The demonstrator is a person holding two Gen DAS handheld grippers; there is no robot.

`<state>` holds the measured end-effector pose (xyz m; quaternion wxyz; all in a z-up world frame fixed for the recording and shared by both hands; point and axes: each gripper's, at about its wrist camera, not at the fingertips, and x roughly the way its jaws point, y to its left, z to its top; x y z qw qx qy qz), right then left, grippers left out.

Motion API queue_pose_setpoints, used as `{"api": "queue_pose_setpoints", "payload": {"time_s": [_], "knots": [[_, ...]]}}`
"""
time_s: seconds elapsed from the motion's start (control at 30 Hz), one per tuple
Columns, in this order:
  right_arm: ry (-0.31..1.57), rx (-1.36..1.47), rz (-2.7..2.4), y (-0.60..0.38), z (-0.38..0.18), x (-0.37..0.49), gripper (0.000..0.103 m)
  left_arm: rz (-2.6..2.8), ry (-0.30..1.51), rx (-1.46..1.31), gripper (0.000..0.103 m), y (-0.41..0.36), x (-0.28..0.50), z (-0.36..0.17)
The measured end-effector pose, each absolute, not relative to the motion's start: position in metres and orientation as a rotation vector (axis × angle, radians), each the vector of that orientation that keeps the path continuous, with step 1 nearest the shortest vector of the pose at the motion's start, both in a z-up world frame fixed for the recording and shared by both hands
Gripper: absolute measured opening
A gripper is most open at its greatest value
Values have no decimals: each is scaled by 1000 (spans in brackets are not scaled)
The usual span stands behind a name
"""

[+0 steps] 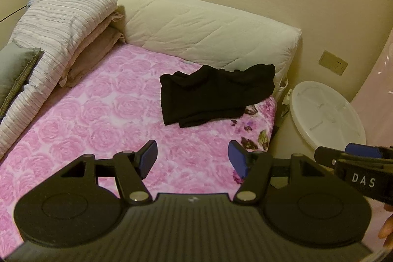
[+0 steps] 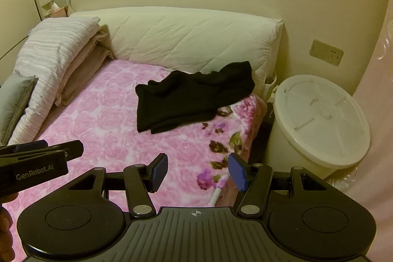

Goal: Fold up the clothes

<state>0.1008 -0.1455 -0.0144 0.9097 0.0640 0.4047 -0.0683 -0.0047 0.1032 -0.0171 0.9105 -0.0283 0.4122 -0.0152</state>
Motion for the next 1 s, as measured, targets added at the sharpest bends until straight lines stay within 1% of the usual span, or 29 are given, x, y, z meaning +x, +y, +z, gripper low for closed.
{"api": "queue_pose_setpoints", "payload": {"time_s": [0.27,0.57,1.0], "knots": [[844,122,-112,-144,-17,114,58,-12,856,-56,60,107,3,-18],[880,118,-94,-157,-31,140,58,8,897,-63,60,106,25,-32],[948,117,-63,-194,-56,203,58,45,980,-68,60,93,90,-60]]}}
